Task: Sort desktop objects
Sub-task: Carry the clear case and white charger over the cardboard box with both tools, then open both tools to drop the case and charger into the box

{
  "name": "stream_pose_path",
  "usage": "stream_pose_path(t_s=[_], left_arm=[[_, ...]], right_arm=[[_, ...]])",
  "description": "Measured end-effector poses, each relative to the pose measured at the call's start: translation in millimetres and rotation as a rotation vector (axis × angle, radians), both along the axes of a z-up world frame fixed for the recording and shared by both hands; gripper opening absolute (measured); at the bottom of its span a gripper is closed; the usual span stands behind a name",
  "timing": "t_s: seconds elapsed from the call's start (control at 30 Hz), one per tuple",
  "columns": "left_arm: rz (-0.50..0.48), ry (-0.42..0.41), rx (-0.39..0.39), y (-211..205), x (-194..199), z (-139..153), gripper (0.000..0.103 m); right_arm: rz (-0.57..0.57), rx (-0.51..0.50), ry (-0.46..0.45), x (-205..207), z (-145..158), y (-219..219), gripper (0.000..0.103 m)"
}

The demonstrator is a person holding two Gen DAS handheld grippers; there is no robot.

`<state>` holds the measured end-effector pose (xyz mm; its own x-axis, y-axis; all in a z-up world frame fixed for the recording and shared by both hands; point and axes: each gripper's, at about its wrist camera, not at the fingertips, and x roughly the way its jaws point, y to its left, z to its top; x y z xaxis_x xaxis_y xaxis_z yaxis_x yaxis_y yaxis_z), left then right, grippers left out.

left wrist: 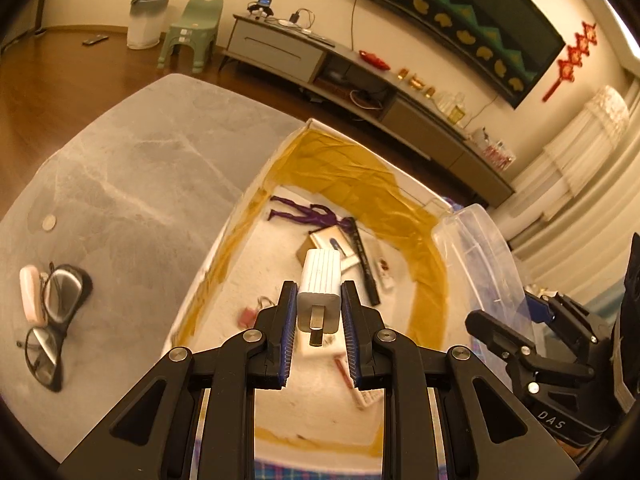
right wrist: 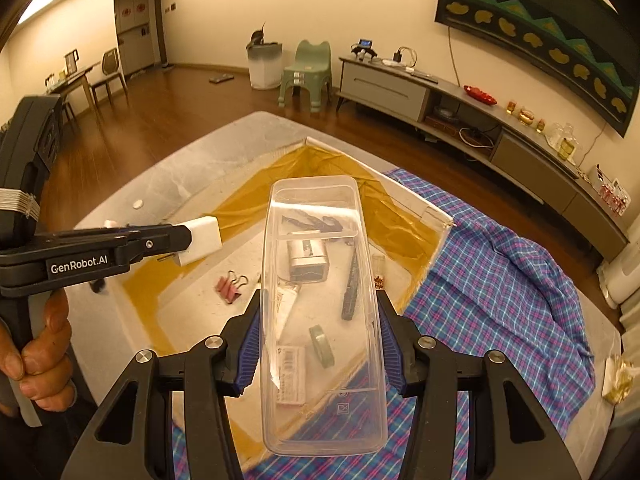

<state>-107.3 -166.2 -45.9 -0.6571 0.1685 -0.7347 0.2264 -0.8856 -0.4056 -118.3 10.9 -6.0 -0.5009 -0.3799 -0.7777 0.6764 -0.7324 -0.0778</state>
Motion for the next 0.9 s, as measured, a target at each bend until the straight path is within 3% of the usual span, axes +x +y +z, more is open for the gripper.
stream_pose_path(t_s=[0.2,0.53,0.9], left_arm=[[-0.020,-0.016,-0.031,2.0,-29.7,1.4,0.022],[-0.023,-0.107,-0.022,8.8,-62.8,-24.1,0.023],[0.012,-0.130,0.008,3.2,-66.1,-28.2,0.035]], right_arm=[[0.023,0.061,-0.018,-27.4,-19.7,-18.9,0.052],[0.051,0.151,-0.041,-64.3,-45.8,-38.8,0.052],[0.030,0.130,-0.122,-85.4,-67.6,-34.6,0.054]])
